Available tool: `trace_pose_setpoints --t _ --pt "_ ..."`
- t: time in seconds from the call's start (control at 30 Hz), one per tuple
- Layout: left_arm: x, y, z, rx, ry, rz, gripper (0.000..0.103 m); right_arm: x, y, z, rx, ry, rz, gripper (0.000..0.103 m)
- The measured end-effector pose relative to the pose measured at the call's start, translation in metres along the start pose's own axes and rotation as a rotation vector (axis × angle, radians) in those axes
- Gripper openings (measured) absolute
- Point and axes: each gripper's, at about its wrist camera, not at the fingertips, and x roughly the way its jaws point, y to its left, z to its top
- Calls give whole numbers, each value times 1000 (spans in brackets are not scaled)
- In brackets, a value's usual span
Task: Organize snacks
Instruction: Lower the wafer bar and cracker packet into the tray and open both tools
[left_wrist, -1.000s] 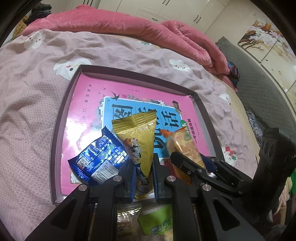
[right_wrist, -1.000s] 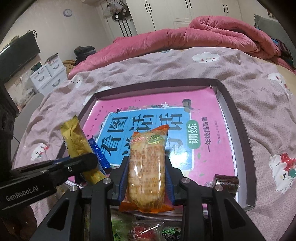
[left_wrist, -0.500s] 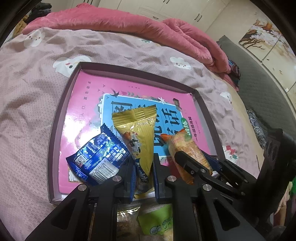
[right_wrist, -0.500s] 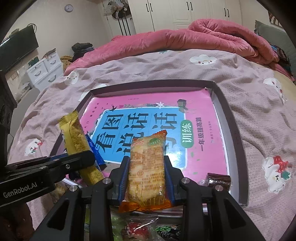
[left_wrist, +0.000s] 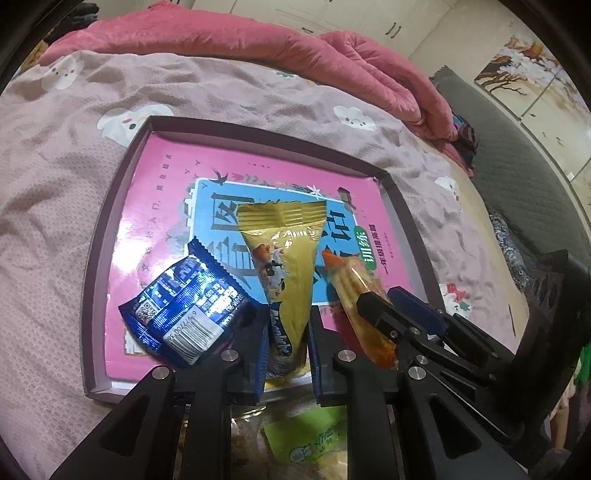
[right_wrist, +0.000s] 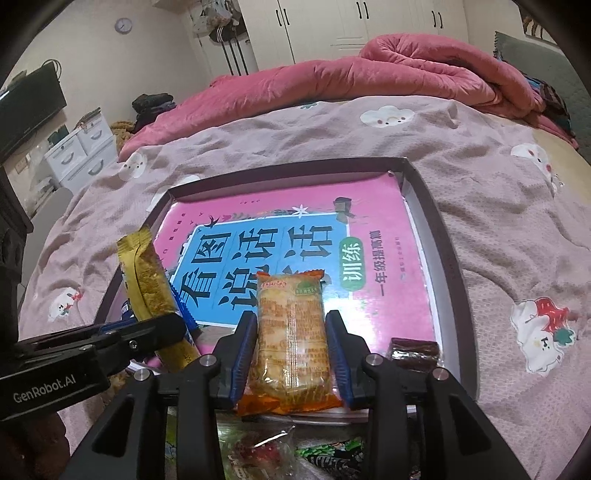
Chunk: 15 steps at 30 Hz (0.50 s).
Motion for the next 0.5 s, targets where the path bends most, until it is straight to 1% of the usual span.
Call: trace_pose_setpoints --t 0.2,0.33,0.5 --pt "1 -2 -1 -1 8 -17 20 -9 -1 -1 -8 -11 -6 38" --pt "2 -4 -2 2 17 -23 25 -13 -4 -2 0 -16 -12 38" --pt "2 -3 -3 -7 23 -35 26 -19 -7 -4 1 -24 -14 38"
